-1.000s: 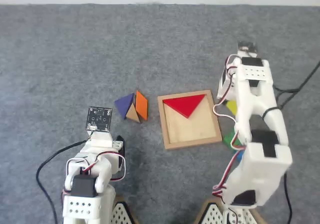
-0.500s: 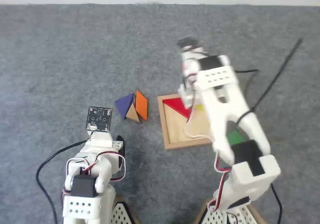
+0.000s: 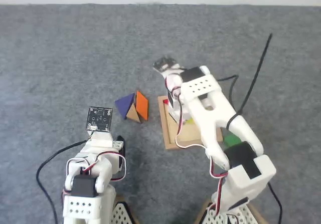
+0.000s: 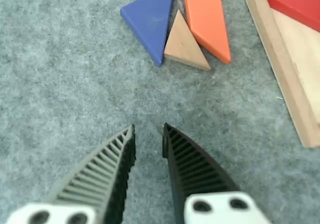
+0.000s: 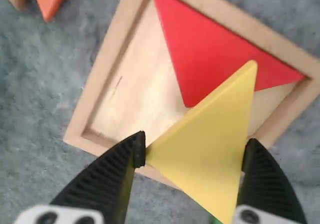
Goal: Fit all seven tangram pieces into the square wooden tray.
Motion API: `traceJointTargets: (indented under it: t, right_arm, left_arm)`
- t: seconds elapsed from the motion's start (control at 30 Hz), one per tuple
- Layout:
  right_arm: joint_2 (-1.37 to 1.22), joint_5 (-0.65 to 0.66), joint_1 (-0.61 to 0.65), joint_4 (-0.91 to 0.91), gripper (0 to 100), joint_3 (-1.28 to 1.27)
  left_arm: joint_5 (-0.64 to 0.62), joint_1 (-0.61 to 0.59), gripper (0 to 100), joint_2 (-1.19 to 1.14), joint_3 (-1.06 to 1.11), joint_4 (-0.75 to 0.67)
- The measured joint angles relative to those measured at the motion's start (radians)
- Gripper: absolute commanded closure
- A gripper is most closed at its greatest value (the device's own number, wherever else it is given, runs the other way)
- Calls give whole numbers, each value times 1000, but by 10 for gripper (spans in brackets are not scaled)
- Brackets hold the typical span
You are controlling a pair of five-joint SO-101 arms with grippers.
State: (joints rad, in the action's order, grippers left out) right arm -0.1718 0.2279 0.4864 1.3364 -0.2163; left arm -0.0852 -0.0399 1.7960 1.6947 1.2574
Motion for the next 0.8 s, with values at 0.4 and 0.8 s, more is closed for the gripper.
traceJointTargets:
  t: [0.4, 0.8]
  right_arm:
    - [0, 152, 14, -61, 727, -37]
    - [0, 206, 80, -61, 727, -37]
  left_arm:
    - [0, 0, 907, 0, 0, 0]
    - [0, 0, 907, 0, 0, 0]
